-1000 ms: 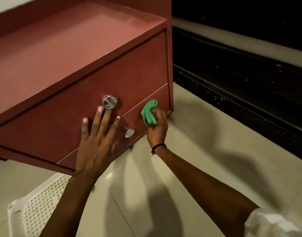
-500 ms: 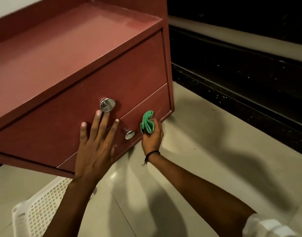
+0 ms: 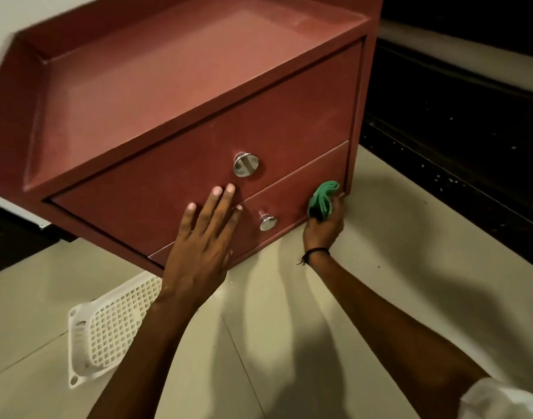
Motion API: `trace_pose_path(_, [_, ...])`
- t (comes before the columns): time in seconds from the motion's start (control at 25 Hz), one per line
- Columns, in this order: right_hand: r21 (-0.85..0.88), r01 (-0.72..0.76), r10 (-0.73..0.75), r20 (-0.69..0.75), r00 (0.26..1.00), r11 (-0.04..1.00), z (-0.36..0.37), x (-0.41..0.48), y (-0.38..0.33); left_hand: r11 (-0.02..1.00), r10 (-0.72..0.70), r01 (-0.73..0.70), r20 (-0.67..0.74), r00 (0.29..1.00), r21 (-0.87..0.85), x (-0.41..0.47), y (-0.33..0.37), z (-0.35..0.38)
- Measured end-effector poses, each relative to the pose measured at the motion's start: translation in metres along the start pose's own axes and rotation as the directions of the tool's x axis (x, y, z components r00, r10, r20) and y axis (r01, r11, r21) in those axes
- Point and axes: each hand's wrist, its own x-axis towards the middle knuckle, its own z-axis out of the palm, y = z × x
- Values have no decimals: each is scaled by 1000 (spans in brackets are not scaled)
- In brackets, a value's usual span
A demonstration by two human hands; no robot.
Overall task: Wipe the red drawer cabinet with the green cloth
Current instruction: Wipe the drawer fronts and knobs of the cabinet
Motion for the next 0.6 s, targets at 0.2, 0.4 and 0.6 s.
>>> trace_pose_path(0.2, [117,-112,86,208,974,987,23,-130,-11,1000,-2,2,6,1000,-7,1,-2,0])
trace_pose_path(0.4, [302,-635,432,525,733,711,25,-207,-60,999,-6,6,1,1000,-31,0,-1,1])
trace_pose_path(0.6, [361,-573,396,456,797,736,28,-199,-75,999,-24,23,-42,999,-40,-6,-10,0])
